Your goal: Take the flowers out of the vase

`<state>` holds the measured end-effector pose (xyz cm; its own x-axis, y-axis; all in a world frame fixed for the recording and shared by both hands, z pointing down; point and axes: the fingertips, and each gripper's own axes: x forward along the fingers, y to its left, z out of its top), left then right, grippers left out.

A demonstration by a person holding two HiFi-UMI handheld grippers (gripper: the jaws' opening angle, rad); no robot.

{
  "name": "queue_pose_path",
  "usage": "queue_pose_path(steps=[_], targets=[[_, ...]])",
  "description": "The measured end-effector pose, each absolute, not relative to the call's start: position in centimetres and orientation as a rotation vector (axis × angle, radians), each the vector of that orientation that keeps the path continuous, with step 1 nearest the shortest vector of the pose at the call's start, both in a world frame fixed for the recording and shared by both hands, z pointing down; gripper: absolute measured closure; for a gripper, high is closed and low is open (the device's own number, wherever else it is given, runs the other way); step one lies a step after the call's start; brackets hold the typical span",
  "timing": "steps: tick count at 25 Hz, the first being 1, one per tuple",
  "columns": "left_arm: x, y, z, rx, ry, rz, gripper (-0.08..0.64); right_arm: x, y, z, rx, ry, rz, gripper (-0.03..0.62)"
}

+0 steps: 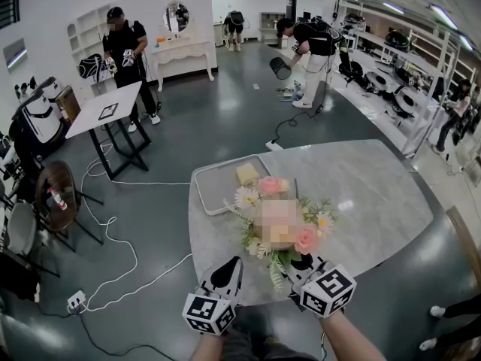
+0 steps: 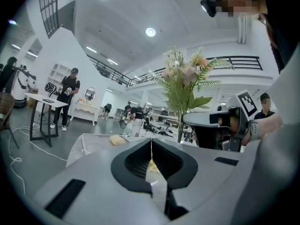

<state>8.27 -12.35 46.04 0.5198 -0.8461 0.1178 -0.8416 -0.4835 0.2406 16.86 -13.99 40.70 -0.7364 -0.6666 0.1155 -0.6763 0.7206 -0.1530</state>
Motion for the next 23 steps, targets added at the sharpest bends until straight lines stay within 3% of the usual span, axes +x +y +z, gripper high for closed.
queue_pose_path(steps=[23], targets=[[7.58,-12.85,45.94,2.500,-1.421,-0.015,0.545,16.60,-14.04,41.67,1.135,-2.849,0.328,0.557]])
